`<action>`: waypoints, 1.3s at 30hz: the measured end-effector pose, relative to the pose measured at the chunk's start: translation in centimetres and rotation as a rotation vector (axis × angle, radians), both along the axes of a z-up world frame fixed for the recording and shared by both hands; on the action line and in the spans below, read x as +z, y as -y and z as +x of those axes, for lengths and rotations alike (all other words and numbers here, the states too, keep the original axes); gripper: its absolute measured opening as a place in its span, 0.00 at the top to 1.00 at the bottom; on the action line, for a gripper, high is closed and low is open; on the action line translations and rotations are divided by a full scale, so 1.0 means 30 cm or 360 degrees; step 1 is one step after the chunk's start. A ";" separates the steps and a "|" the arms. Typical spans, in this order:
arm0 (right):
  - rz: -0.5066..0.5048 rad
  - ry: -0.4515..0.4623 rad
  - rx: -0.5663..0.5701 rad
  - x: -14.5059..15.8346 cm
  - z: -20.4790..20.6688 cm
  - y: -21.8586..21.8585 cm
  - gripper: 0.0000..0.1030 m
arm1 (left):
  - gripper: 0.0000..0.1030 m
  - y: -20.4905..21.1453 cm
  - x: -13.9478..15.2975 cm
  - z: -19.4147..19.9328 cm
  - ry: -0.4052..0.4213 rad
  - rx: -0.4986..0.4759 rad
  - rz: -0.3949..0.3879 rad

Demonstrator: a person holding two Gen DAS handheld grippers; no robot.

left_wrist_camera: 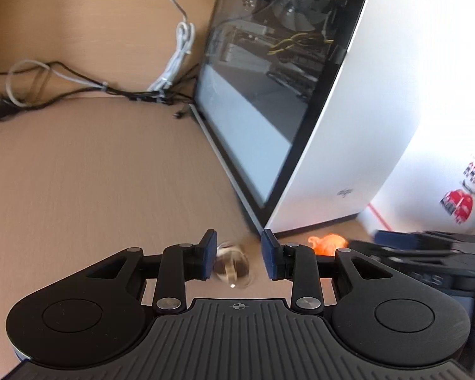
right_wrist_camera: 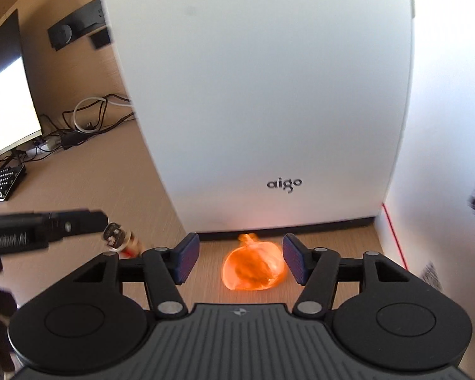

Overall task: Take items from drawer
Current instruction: 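Place the orange pumpkin on the desk with the right tool while the left tool carries the figure there, then release the keychain figure on the desk with the left tool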

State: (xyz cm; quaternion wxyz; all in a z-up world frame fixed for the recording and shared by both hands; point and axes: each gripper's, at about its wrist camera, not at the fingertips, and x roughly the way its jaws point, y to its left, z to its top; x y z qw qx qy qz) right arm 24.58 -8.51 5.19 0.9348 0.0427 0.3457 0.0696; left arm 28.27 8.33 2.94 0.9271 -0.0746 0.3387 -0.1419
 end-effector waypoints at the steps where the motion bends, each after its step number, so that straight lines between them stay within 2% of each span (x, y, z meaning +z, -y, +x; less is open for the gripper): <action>1: -0.0014 -0.0003 0.0000 0.005 -0.030 -0.001 0.43 | 0.67 -0.014 0.006 -0.018 -0.0008 0.0013 0.0001; 6: -0.0049 -0.0072 -0.0028 -0.002 -0.184 0.019 0.43 | 0.67 -0.066 -0.012 -0.153 -0.0175 -0.0053 -0.0018; 9: -0.0012 -0.0170 -0.0058 -0.035 -0.256 0.059 0.43 | 0.68 -0.054 -0.056 -0.254 -0.0385 -0.0109 0.0002; 13: 0.0005 -0.0249 -0.0070 -0.060 -0.350 0.069 0.42 | 0.68 0.000 -0.183 -0.344 -0.0729 -0.0181 -0.0071; 16: 0.0006 -0.0291 -0.0063 -0.086 -0.372 0.065 0.42 | 0.67 0.042 -0.267 -0.354 -0.0869 -0.0124 -0.0156; 19: 0.0021 -0.0325 -0.0059 -0.101 -0.377 0.063 0.42 | 0.68 0.068 -0.343 -0.340 -0.0964 0.0057 -0.0186; 21: 0.0023 -0.0332 -0.0049 -0.108 -0.380 0.062 0.42 | 0.68 0.073 -0.377 -0.317 -0.0990 0.0156 -0.0171; 23: 0.0019 -0.0341 -0.0042 -0.116 -0.378 0.062 0.42 | 0.67 0.078 -0.399 -0.306 -0.1011 0.0250 -0.0089; 26: 0.0014 -0.0376 -0.0052 -0.138 -0.361 0.067 0.42 | 0.67 0.062 -0.431 -0.299 -0.1062 0.0324 -0.0070; 29: 0.0026 -0.0439 -0.0076 -0.179 -0.333 0.078 0.42 | 0.67 0.062 -0.469 -0.288 -0.1149 0.0322 -0.0085; 34: 0.0026 -0.0516 -0.0084 -0.232 -0.276 0.078 0.42 | 0.54 0.079 -0.487 -0.258 -0.1151 0.0303 -0.0094; 37: 0.0022 -0.0561 -0.0072 -0.262 -0.255 0.070 0.42 | 0.57 0.102 -0.487 -0.234 -0.1148 0.0270 -0.0051; 39: 0.0020 -0.0583 -0.0076 -0.276 -0.250 0.071 0.42 | 0.56 0.125 -0.478 -0.218 -0.1129 0.0226 -0.0013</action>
